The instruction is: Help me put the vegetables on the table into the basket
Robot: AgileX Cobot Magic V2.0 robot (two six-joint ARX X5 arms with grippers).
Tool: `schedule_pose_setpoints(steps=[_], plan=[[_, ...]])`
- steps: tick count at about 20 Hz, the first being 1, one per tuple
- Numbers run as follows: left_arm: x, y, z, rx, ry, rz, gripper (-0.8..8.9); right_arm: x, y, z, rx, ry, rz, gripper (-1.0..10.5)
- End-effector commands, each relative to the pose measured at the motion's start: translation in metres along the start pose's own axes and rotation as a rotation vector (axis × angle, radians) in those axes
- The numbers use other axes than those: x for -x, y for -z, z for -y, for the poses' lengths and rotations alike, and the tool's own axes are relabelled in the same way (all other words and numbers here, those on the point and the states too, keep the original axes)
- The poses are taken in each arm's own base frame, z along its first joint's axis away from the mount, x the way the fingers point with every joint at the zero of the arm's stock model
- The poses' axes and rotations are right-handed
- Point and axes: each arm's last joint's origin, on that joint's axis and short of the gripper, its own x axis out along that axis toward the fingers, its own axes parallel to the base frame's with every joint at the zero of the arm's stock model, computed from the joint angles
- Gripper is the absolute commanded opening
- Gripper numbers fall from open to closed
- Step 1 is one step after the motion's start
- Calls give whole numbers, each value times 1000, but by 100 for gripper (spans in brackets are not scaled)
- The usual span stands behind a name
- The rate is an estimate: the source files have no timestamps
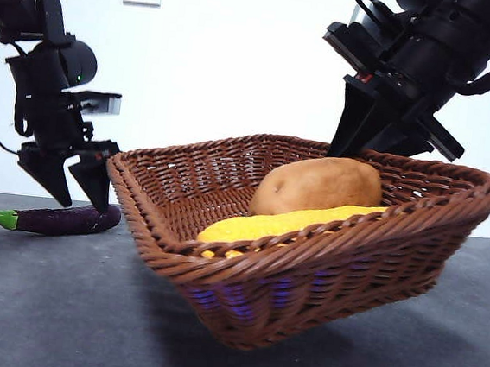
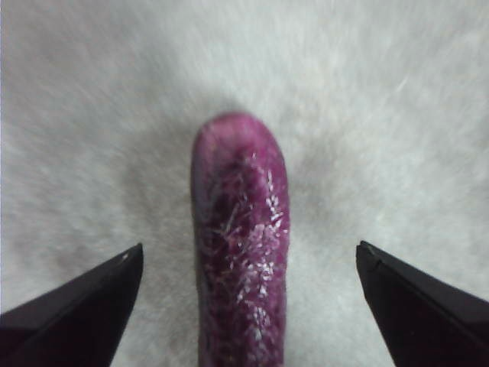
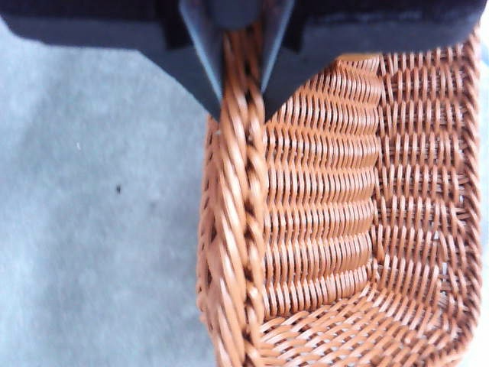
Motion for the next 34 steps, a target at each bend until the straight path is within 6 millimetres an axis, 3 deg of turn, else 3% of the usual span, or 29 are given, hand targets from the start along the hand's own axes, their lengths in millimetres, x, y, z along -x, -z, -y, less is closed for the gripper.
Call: schedule_pose_setpoints(steps=[1, 3, 8, 12, 13, 16, 19, 22, 24, 26, 29, 31, 34], plan=[[-10, 4, 0, -7, 8, -28, 451, 0, -1, 0, 2, -16, 11, -12], [-10, 4, 0, -1, 7, -27, 336, 0, -1, -1, 3, -17, 11, -12], [-33, 14, 1, 18, 24, -117, 334, 0, -1, -1, 6, -17, 11, -12], [-34, 14, 1, 27, 30, -121, 30, 0, -1, 0, 7, -13, 13, -12], [-34, 15, 2, 29, 37, -126, -10, 0, -1, 0, 6, -13, 12, -12], [-27, 15, 2, 39, 41, -138, -7, 0, -1, 0, 5, -12, 11, -12], [12, 12, -1, 64, 24, -92, -6, 0, -1, 0, 4, -10, 10, -12], [93, 5, 4, 53, 58, 89, -6, 0, 0, 0, -1, -9, 5, -12], [151, 7, 20, 28, 19, 174, -6, 0, 0, 0, -5, -9, 6, -12], [210, 14, 51, -27, 41, 282, -6, 0, 0, 0, -6, -9, 5, -12], [272, 34, 112, -142, 88, 338, -6, 0, 0, 0, -8, -9, 6, -12], [289, 45, 152, -249, 161, 328, -6, 0, 0, 0, -10, -16, 4, -12], [270, 56, 196, -388, 197, 230, -6, 0, 1, -2, -19, -60, -12, -12]])
